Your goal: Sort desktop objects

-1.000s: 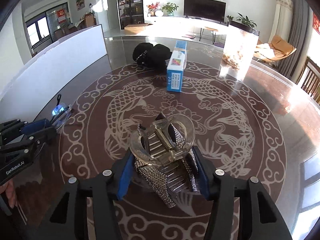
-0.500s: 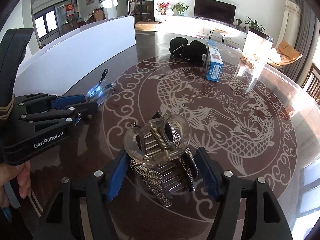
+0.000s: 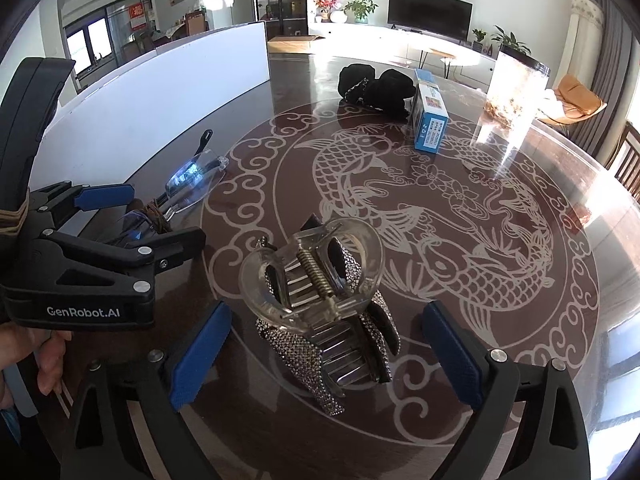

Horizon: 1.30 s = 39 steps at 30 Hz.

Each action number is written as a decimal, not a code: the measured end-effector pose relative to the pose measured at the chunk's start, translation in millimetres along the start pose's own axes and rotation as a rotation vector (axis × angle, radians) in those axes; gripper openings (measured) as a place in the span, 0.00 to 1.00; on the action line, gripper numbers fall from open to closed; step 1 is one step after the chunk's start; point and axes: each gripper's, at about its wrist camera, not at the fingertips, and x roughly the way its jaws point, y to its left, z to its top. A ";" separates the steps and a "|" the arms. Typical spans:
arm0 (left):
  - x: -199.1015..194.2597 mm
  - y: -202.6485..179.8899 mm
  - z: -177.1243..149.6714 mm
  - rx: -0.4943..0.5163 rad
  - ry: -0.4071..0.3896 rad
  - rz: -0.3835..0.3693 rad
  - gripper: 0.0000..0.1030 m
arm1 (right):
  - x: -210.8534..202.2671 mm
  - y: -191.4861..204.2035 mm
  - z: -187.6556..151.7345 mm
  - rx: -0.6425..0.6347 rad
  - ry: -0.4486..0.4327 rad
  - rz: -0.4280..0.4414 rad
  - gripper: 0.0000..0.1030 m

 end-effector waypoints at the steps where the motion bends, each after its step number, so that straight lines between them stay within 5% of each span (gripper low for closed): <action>1: -0.2 -0.1 0.0 0.000 0.000 0.000 1.00 | -0.1 0.1 -0.1 0.000 0.000 0.000 0.94; 39: -1.8 0.8 -1.6 0.002 -0.009 -0.006 1.00 | 1.7 1.0 0.0 -0.002 0.004 0.009 0.98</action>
